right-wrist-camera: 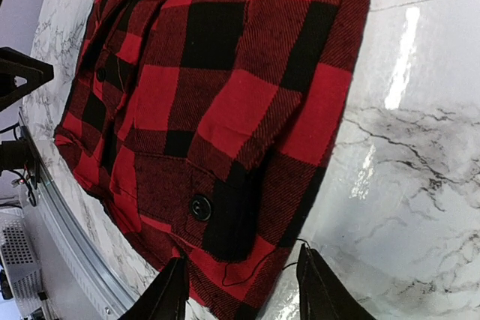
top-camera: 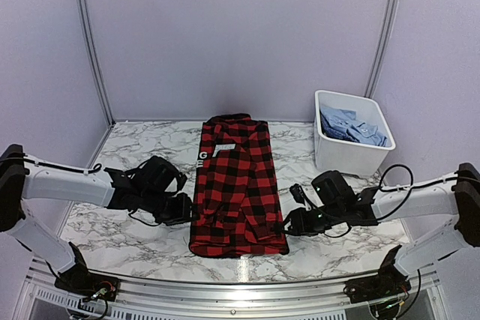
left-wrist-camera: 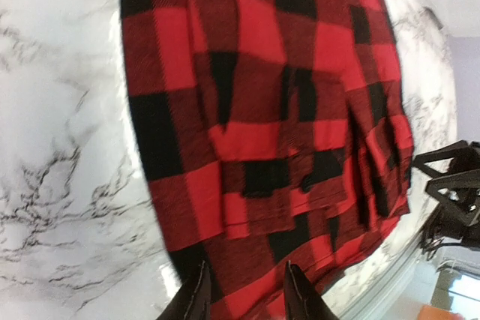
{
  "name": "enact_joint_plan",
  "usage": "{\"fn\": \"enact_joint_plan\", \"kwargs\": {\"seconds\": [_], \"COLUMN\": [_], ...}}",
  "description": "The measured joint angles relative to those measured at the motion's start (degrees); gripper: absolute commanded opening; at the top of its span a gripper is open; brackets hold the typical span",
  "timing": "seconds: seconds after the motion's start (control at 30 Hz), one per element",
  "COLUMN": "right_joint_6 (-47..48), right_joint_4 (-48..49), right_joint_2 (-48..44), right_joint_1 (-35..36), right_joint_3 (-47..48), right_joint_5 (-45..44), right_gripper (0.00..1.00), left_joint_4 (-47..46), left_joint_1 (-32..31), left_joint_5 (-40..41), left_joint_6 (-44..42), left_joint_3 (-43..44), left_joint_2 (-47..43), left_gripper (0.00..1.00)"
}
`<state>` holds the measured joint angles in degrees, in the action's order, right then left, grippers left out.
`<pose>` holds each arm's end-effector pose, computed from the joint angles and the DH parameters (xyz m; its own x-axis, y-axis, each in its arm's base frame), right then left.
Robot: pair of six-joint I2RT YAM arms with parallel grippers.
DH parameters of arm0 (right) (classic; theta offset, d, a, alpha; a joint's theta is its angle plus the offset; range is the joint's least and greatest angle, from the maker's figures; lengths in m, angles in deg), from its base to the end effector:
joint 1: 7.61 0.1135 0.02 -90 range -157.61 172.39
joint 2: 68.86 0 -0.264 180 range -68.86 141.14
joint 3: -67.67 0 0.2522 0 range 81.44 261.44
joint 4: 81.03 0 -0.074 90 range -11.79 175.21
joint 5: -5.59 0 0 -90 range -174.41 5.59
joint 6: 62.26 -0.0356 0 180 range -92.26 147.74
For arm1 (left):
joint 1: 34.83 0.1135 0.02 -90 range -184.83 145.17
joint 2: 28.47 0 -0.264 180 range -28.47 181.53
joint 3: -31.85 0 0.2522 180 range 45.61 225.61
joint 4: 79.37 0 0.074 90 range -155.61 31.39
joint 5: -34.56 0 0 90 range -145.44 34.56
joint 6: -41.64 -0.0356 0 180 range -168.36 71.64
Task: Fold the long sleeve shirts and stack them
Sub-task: Pick up the rectangle-folded shirt from the center of the board.
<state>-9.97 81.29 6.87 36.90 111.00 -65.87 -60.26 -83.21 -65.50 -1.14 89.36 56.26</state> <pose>0.1611 0.1742 0.1516 -0.9282 -0.0993 -0.3585 -0.3064 0.7506 0.5854 0.1915 -0.2249 0.1821 -0.9254 -0.0466 -0.3762 0.2017 0.7798 -0.5926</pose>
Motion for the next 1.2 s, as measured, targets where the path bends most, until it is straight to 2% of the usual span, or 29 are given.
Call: {"fn": "enact_joint_plan", "kwargs": {"seconds": [0.13,0.33,0.73,1.07,1.2], "right_joint_6": [-0.44,-1.42,-4.57,-6.10,-6.64], "right_joint_4": [0.66,2.43,9.33,11.78,13.40], "right_joint_2": [0.09,1.03,1.05,1.95,2.97], "right_joint_1": [0.00,0.00,0.00,-0.07,-0.07], "right_joint_3": [-1.66,-2.62,-5.40,-5.84,-5.84], "right_joint_5": [0.98,2.01,2.03,2.23,2.93], "right_gripper": [0.50,0.54,0.58,0.57,0.55], "left_joint_4": [1.62,1.25,-6.01,-7.13,-6.45], "left_joint_1": [0.00,0.00,2.54,2.99,2.32], "left_joint_5": [-0.68,-2.56,-2.95,-4.17,-4.50], "left_joint_6": [0.70,1.70,3.52,2.89,2.67], "left_joint_3": [-4.07,-5.42,-6.84,-2.14,0.33], "left_joint_2": [-0.31,-0.24,1.97,7.58,9.86], "left_gripper": [0.41,0.43,0.53,0.52,0.46]}}
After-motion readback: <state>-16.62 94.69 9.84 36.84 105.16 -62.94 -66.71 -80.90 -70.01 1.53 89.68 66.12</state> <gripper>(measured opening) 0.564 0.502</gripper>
